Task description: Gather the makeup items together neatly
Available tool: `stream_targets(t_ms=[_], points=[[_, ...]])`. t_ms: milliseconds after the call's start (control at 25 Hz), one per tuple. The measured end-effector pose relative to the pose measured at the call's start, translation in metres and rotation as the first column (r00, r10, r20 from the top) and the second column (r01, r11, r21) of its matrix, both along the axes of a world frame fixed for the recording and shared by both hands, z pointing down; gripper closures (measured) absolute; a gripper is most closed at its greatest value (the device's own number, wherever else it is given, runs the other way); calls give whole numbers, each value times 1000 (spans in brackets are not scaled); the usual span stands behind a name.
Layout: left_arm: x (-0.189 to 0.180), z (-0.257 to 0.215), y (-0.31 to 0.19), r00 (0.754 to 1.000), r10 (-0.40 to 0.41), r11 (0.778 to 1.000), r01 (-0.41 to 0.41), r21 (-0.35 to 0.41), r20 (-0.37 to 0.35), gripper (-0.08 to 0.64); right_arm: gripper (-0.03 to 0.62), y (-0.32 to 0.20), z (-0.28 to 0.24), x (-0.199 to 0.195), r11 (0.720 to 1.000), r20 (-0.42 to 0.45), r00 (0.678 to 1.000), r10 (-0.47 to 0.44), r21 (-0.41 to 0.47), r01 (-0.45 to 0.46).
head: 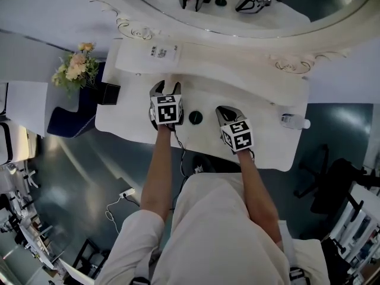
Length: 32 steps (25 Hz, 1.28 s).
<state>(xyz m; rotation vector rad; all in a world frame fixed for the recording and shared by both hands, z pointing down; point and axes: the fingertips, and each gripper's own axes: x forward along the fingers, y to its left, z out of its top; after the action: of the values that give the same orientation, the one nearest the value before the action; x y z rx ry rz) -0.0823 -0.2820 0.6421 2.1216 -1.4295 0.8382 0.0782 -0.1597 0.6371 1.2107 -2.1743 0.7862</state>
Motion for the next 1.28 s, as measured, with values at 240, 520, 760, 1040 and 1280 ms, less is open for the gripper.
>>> stream_targets(t_ms=[240, 520, 760, 1040, 1280], points=[[1, 10, -18, 1000, -13, 1000, 13, -22, -3, 324, 546, -2, 4, 7, 1000, 7, 1000, -2, -13, 2], [7, 12, -26, 1000, 13, 998, -13, -62, -9, 325, 548, -1, 3, 17, 1000, 22, 1000, 13, -17, -13], [9, 14, -28, 999, 35, 996, -36, -76, -14, 403, 548, 8, 5, 25, 999, 16, 999, 32, -26, -32], [9, 10, -20, 998, 67, 995, -66, -72, 3, 420, 546, 16, 0, 27, 998, 15, 998, 56, -14, -56], [7, 5, -3, 997, 81, 995, -81, -64, 4, 420, 546, 27, -4, 19, 999, 10, 999, 47, -2, -47]])
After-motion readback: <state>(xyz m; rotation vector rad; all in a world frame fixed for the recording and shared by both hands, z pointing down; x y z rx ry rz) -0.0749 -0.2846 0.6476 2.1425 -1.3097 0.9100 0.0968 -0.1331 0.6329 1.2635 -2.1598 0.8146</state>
